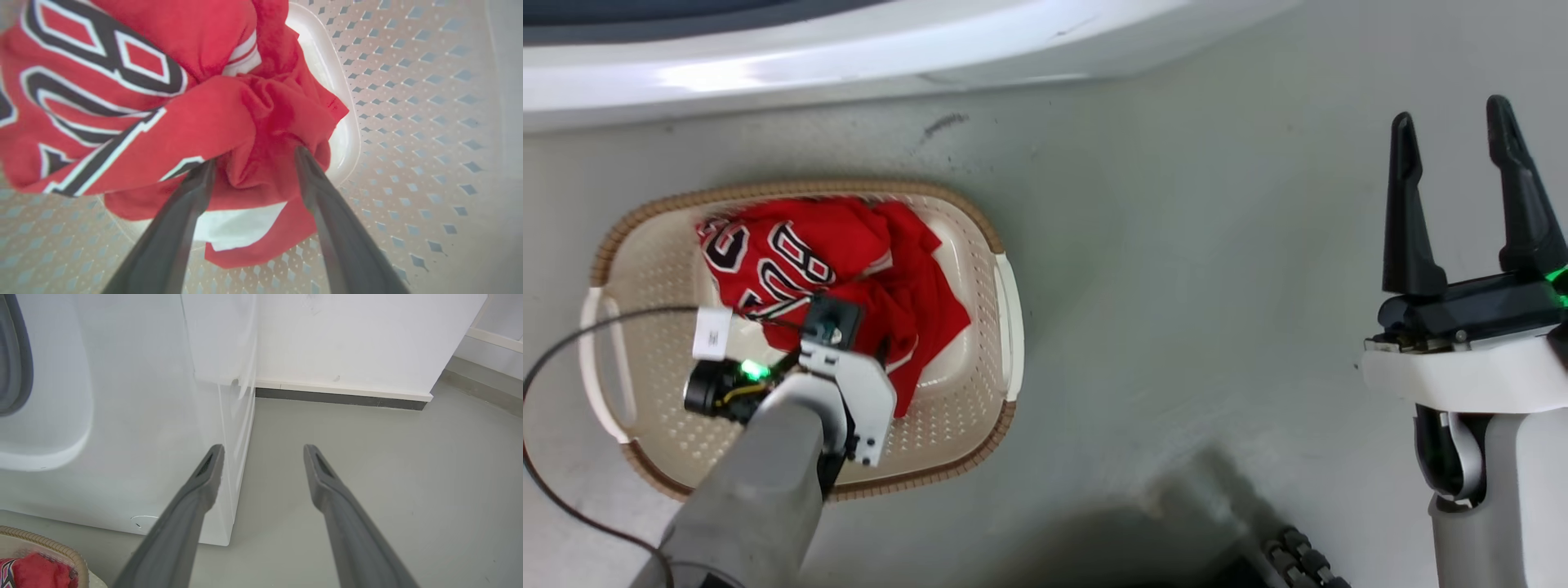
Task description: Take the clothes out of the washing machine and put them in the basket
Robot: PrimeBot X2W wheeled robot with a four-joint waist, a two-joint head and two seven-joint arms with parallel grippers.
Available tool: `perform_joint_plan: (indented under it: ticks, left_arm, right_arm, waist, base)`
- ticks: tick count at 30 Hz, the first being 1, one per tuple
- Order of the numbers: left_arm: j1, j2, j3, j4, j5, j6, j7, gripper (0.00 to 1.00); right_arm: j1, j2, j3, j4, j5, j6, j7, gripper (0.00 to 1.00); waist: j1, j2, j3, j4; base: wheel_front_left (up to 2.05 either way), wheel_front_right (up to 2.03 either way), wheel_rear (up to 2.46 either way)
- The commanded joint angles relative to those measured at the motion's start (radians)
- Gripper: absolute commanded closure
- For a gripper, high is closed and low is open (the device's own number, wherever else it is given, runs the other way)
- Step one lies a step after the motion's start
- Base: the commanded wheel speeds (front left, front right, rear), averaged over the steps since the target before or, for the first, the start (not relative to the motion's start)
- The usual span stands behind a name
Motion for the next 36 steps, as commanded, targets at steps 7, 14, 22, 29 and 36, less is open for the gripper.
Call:
perform_joint_plan:
  ticks: [7,14,22,29,36]
  left_arm:
    - [0.082,-0.027,0.052,-0.020,-0.054,-0.011,-0.071,0.00]
    - [0.199,0.007,0.142,-0.244,-0.021,0.041,-0.076,0.00]
    - [0.376,0.010,0.298,-0.543,0.100,0.107,-0.077,0.00]
    - [0.521,-0.031,0.467,-0.786,0.212,0.130,-0.077,0.00]
    - [0.646,-0.086,0.607,-0.987,0.319,0.133,-0.077,0.00]
  right_arm:
    - [0.057,0.000,0.002,0.028,-0.018,-0.001,-0.002,0.00]
    - [0.115,0.000,0.009,0.048,-0.029,-0.001,-0.002,0.00]
    - [0.177,0.000,0.017,0.061,-0.044,-0.001,-0.002,0.00]
    - [0.232,0.000,0.022,0.073,-0.057,-0.001,-0.002,0.00]
    - [0.282,0.000,0.022,0.085,-0.061,-0.001,-0.002,0.00]
  waist:
    - [-0.0001,0.0000,-0.162,0.036]
    - [-0.0001,0.0000,-0.302,0.068]
    - [-0.0001,0.0000,-0.440,0.101]
    - [-0.0001,0.0000,-0.544,0.132]
    - [-0.0001,0.0000,-0.633,0.155]
  base:
    - [0.00,0.00,0.00]
    - [0.00,0.00,0.00]
    - [0.00,0.00,0.00]
    - [0.00,0.00,0.00]
    - [0.00,0.00,0.00]
